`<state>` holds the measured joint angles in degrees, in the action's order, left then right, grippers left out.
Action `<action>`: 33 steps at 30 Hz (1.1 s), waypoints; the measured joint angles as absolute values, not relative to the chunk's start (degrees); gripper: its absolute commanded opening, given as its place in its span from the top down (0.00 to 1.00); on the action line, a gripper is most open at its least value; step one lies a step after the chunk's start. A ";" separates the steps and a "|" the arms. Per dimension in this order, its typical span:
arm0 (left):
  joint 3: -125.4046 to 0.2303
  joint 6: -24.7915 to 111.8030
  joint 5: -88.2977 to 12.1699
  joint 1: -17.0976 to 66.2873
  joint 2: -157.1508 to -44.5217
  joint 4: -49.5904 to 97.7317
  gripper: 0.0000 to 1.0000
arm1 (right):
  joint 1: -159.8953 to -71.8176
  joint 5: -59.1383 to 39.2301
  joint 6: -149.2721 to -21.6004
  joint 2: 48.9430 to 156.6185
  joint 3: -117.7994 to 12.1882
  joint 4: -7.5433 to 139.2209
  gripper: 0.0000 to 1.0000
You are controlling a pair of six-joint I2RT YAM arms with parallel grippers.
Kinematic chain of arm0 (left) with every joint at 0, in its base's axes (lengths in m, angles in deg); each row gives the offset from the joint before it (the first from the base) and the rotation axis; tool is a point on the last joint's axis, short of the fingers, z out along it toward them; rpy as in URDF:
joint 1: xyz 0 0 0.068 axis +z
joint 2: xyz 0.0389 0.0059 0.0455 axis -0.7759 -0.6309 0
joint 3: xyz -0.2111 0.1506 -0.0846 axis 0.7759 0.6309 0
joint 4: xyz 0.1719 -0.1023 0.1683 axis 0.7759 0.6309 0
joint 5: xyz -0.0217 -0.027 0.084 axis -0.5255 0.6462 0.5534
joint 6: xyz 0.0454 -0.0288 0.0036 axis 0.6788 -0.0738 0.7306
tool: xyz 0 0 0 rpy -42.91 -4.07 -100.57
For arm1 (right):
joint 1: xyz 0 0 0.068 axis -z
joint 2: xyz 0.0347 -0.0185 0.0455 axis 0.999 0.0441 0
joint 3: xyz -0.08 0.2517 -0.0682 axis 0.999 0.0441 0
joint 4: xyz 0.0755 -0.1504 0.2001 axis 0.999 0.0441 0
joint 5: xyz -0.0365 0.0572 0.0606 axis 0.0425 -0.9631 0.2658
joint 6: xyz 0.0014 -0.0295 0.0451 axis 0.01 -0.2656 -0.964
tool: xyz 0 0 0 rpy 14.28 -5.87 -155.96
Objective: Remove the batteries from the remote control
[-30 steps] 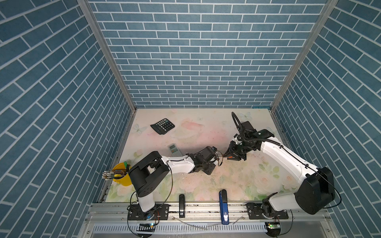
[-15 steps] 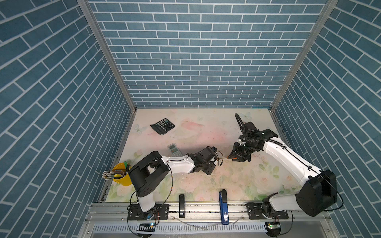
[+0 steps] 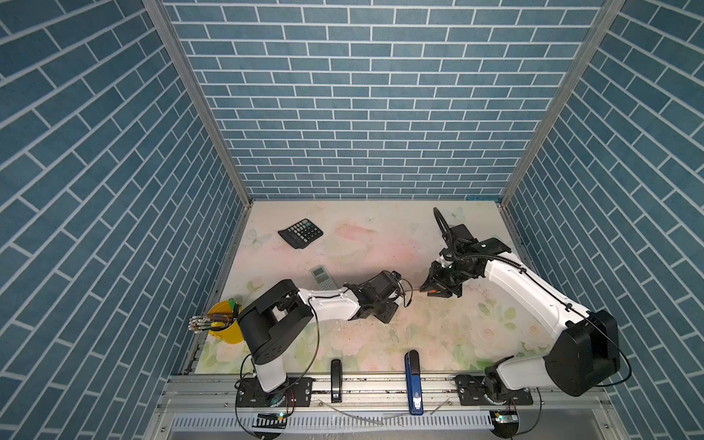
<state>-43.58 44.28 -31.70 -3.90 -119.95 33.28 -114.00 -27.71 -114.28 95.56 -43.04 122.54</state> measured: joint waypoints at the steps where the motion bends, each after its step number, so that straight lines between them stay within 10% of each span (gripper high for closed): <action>1: -43.56 44.28 -31.70 -3.90 -119.95 33.26 0.59 | -113.95 -27.74 -114.17 95.56 -43.04 122.48 1.00; 33: -43.47 44.28 -31.72 -3.90 -119.95 33.04 0.59 | -113.65 -27.74 -113.76 95.53 -41.88 123.11 1.00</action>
